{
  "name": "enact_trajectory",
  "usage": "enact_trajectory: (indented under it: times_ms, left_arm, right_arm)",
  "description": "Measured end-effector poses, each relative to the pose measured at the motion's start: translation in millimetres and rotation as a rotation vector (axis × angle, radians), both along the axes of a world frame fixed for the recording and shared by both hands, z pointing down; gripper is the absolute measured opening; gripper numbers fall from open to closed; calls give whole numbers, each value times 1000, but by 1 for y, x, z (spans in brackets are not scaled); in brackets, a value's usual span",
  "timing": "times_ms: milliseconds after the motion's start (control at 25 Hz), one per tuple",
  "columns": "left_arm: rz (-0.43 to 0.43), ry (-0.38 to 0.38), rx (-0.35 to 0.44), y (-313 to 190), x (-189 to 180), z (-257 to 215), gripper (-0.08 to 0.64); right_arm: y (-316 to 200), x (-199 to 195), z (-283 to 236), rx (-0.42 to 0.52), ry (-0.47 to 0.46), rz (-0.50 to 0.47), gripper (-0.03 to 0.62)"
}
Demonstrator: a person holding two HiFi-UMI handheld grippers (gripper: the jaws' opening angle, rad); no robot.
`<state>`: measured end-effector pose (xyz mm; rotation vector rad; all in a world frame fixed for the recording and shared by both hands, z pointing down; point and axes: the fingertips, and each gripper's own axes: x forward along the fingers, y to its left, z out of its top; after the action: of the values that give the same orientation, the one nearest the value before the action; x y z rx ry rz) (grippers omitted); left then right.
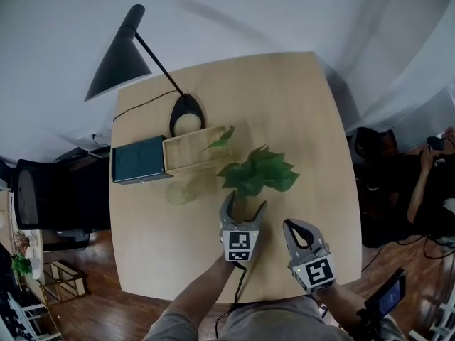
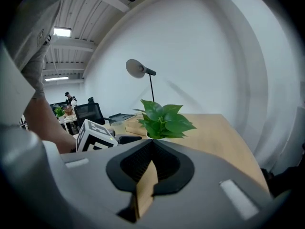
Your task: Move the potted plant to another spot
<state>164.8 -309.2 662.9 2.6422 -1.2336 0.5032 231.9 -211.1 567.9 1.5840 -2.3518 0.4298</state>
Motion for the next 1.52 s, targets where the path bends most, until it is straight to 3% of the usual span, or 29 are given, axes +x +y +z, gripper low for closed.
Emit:
enact_trajectory:
  times_ms: [200,400,1240,1520]
  left_arm:
    - [3,0,7,-27,16,12,468]
    - [-7,23,20,-50,28,9,495]
    - [-33,66,9,-62,29,5,451]
    - [-31,77,49,-51,24,-32,451]
  right_arm:
    - [-5,11,7,-6,-14,5,6]
    - [-5,17,16,-24,-13,4,6]
    - [-16,29,33,-56,-15,-6,6]
    - [-13,27,15,-25,-7,-17,6]
